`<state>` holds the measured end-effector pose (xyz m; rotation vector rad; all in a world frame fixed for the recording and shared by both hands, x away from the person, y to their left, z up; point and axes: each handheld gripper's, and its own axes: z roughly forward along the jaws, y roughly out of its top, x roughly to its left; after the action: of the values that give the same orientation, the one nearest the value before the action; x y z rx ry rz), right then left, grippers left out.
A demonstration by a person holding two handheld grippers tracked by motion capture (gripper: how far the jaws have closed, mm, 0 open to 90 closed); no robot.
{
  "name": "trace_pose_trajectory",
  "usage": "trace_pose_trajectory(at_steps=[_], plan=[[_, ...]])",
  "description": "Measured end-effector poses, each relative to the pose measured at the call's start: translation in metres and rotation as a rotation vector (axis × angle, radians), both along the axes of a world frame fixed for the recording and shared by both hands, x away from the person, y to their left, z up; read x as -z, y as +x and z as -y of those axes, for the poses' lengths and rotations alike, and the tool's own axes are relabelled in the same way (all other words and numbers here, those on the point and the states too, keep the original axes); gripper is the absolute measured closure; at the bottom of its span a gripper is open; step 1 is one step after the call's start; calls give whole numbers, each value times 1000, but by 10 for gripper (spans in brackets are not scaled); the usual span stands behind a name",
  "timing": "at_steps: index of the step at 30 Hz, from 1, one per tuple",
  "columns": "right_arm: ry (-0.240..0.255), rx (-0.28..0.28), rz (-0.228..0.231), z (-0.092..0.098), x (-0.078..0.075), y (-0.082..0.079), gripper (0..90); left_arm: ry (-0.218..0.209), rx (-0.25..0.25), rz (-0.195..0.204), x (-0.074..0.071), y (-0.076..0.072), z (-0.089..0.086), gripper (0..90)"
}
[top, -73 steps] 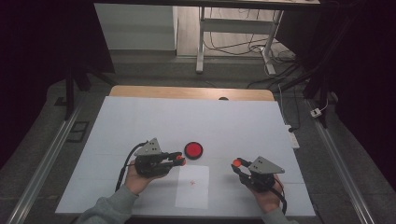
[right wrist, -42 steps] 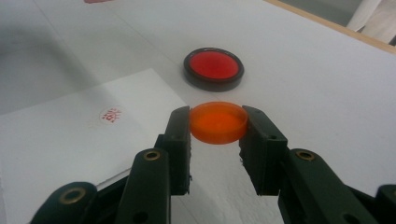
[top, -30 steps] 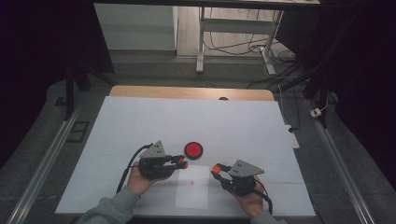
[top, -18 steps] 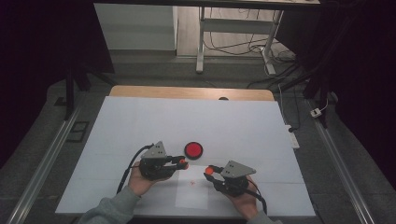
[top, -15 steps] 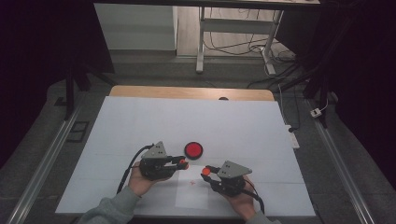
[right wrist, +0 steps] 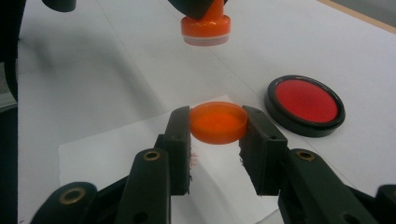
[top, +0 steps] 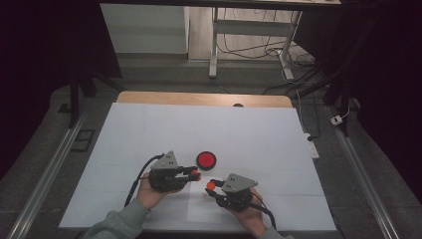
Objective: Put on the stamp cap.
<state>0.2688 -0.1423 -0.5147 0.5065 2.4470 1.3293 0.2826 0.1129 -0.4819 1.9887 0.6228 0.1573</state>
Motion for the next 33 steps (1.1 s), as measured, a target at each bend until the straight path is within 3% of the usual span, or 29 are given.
trace_pose_trajectory(at_steps=[33], plan=[[6,-14,6,-3,0,-2,639,-34,38,16,-3,-5,14,723]])
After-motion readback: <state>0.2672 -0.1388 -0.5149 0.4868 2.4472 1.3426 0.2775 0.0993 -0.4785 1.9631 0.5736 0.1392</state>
